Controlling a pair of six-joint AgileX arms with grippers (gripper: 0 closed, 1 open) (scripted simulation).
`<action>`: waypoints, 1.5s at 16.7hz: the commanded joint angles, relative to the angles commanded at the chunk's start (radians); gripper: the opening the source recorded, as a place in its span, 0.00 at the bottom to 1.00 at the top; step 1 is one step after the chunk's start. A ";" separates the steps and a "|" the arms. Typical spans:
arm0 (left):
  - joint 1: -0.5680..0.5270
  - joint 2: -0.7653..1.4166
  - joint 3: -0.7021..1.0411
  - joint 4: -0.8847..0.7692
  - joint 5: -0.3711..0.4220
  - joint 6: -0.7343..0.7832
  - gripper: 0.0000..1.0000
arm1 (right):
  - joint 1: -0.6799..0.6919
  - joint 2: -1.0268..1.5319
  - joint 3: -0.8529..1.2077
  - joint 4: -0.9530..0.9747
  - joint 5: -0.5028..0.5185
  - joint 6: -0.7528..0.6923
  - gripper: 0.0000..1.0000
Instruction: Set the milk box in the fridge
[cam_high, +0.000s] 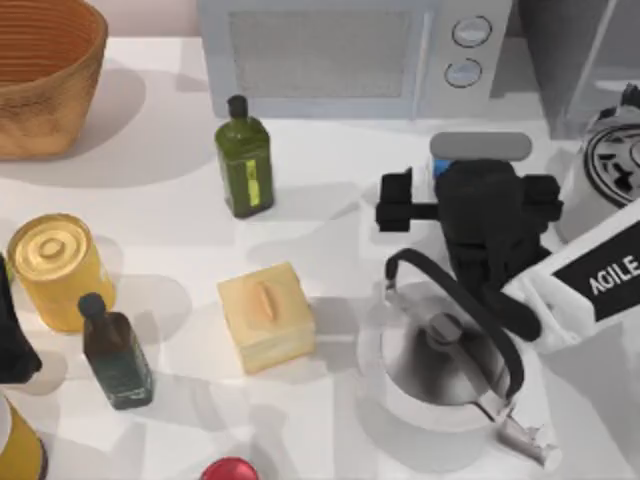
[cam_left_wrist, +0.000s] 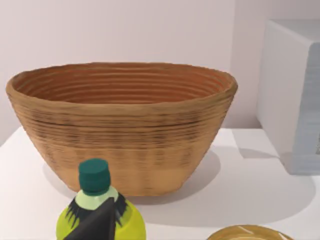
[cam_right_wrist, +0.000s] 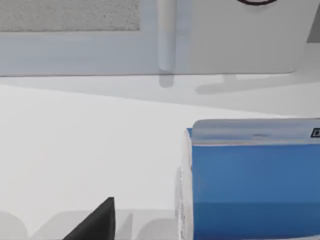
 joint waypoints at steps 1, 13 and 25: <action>0.000 0.000 0.000 0.000 0.000 0.000 1.00 | -0.001 0.000 0.001 -0.002 -0.001 -0.001 1.00; 0.000 0.000 0.000 0.000 0.000 0.000 1.00 | -0.061 0.159 0.176 -0.015 -0.056 -0.035 1.00; 0.000 0.000 0.000 0.000 0.000 0.000 1.00 | -0.058 0.169 0.176 -0.006 -0.054 -0.034 0.47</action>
